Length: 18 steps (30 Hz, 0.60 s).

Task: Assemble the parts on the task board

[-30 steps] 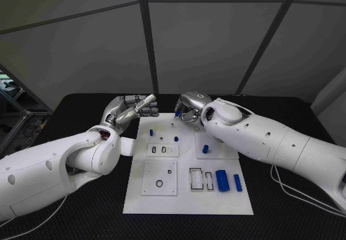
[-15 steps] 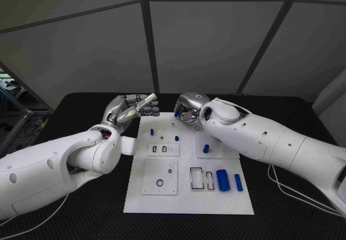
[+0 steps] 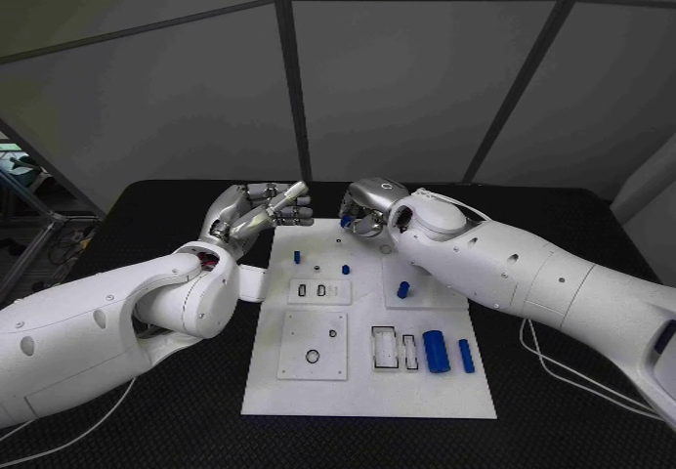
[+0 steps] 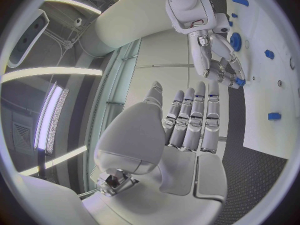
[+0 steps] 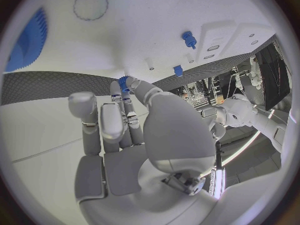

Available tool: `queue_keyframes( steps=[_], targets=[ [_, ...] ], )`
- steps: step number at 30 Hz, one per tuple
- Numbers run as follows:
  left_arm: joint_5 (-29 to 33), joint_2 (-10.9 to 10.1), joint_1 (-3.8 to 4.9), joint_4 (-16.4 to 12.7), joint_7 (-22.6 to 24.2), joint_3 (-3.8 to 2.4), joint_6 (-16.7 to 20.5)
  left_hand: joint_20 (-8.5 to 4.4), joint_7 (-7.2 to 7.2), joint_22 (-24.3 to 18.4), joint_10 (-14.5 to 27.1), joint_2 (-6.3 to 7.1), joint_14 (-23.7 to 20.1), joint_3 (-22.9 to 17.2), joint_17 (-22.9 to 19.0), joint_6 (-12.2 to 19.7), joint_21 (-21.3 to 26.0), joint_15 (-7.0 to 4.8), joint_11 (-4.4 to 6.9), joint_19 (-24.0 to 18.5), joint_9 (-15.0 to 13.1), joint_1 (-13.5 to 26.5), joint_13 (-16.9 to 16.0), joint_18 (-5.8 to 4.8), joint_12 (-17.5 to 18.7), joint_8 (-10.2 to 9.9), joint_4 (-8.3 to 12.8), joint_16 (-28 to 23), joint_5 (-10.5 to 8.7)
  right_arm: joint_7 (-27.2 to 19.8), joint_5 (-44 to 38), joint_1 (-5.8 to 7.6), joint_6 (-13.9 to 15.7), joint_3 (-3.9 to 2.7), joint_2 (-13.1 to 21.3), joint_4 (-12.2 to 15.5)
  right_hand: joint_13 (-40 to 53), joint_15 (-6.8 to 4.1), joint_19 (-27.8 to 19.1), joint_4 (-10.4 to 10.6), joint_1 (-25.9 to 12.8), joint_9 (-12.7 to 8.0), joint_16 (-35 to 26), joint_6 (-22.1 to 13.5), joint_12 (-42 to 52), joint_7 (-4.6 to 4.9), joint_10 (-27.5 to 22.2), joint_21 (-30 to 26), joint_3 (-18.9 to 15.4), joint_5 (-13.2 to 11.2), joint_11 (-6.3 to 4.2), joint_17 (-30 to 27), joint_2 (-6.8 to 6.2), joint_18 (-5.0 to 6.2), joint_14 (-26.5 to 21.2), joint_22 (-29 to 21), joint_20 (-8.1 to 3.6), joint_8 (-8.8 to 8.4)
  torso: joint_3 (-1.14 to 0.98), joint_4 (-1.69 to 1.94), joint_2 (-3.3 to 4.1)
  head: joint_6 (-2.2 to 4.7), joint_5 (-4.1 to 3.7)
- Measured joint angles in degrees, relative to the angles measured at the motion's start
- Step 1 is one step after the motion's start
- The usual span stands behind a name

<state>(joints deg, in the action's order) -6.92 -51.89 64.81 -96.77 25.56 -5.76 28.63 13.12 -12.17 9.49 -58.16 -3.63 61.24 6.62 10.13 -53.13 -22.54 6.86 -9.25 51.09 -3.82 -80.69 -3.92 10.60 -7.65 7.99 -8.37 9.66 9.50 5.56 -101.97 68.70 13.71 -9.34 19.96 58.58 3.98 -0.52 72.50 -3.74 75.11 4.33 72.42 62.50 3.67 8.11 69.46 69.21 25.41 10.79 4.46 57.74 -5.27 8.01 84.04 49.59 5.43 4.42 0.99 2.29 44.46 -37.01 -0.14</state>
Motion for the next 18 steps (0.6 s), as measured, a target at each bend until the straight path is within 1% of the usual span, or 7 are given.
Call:
queue_keyframes(
  steps=[1,3,4,8,10,18],
  targets=[
    [0.0,0.0,0.0,0.0,0.0,0.0,0.0,0.0,0.0,0.0,0.0,0.0,0.0,0.0,0.0,0.0,0.0,0.0,0.0,0.0,0.0,0.0,0.0,0.0,0.0,0.0,0.0,0.0,0.0,-0.01,0.0,0.01,-0.07,0.0,-0.03,-0.05,-0.03,0.0,0.0,0.1,-0.09,-0.04,0.0,-0.11,0.0,0.11,-0.1,0.0,-0.09,0.0,-0.04,-0.06,-0.09,0.0,0.0,-0.1,0.0,-0.03,0.0,0.0,0.0,0.0,0.0],
    [0.0,0.0,0.03,0.0,-0.01,0.0,0.0,0.0,0.0,0.0,0.0,0.0,0.0,0.0,0.0,0.0,0.0,0.0,0.0,0.0,0.0,0.0,0.0,0.0,0.0,0.0,0.0,0.0,0.0,-0.03,0.0,0.03,-0.25,-0.02,-0.07,-0.09,-0.1,0.0,-0.21,0.31,-0.05,-0.18,0.0,-0.19,0.0,0.18,-0.83,0.0,-0.02,-0.31,0.28,-0.07,-0.12,0.0,0.0,-0.42,0.21,-0.34,0.0,-0.01,0.03,0.0,0.01],
    [0.0,0.0,0.03,0.0,-0.01,0.0,0.0,0.0,0.0,0.0,0.0,0.0,0.0,0.0,0.0,0.0,0.0,0.0,0.0,0.0,0.0,0.0,0.0,0.0,0.0,0.0,0.0,0.0,0.0,-0.04,0.0,0.05,-0.35,-0.02,-0.09,-0.1,-0.1,0.0,-0.21,0.31,-0.12,-0.18,0.0,-0.31,0.0,0.3,-0.91,0.0,-0.02,-0.31,0.35,-0.07,-0.43,0.0,0.0,-0.5,0.21,-0.34,0.0,-0.01,0.04,-0.07,0.03],
    [0.0,0.0,0.04,0.0,-0.03,0.0,-0.01,0.0,0.0,0.0,0.0,0.0,0.0,0.0,-0.01,0.0,0.0,0.0,0.0,0.0,0.0,0.0,0.0,0.0,0.0,0.0,0.0,0.0,0.0,-0.05,0.0,0.1,-0.79,-0.04,-0.11,-0.1,-0.1,0.0,-0.21,0.31,-0.02,-0.22,0.18,-0.32,0.0,0.31,-0.91,0.0,-0.02,-0.31,0.35,-0.06,-0.61,0.0,0.0,-0.56,0.21,-0.45,-0.02,-0.01,0.04,-0.16,0.03],
    [0.0,-0.01,0.06,0.0,-0.04,0.0,-0.01,0.0,0.0,0.0,0.0,0.0,0.0,0.0,0.0,0.0,0.0,0.0,0.0,0.0,0.0,0.0,0.0,0.0,0.0,0.0,0.0,0.0,0.0,-0.06,0.0,0.13,-0.98,-0.06,-0.11,-0.1,-0.1,0.0,-0.41,0.31,-0.03,-0.25,0.24,-0.33,0.0,0.31,-1.11,0.0,-0.02,-0.31,0.14,-0.01,-0.61,0.0,0.0,-0.61,0.42,-0.47,-0.02,-0.03,0.04,-0.23,0.05],
    [0.0,-0.02,0.07,0.0,-0.09,-0.01,-0.03,0.0,0.0,-0.07,0.0,0.0,0.0,0.0,0.06,0.0,0.0,0.0,0.0,0.0,0.0,0.0,0.0,0.0,0.0,0.0,0.0,-0.35,0.0,-0.07,0.0,0.17,-1.48,-0.08,0.02,0.06,-0.09,0.0,-0.41,0.31,-0.03,-0.31,0.24,-0.5,0.0,0.33,-1.11,0.0,-0.02,-0.31,0.14,0.05,-0.61,0.0,0.0,-0.61,0.41,-0.51,-0.03,-0.07,0.04,-0.34,0.07]
  ],
)
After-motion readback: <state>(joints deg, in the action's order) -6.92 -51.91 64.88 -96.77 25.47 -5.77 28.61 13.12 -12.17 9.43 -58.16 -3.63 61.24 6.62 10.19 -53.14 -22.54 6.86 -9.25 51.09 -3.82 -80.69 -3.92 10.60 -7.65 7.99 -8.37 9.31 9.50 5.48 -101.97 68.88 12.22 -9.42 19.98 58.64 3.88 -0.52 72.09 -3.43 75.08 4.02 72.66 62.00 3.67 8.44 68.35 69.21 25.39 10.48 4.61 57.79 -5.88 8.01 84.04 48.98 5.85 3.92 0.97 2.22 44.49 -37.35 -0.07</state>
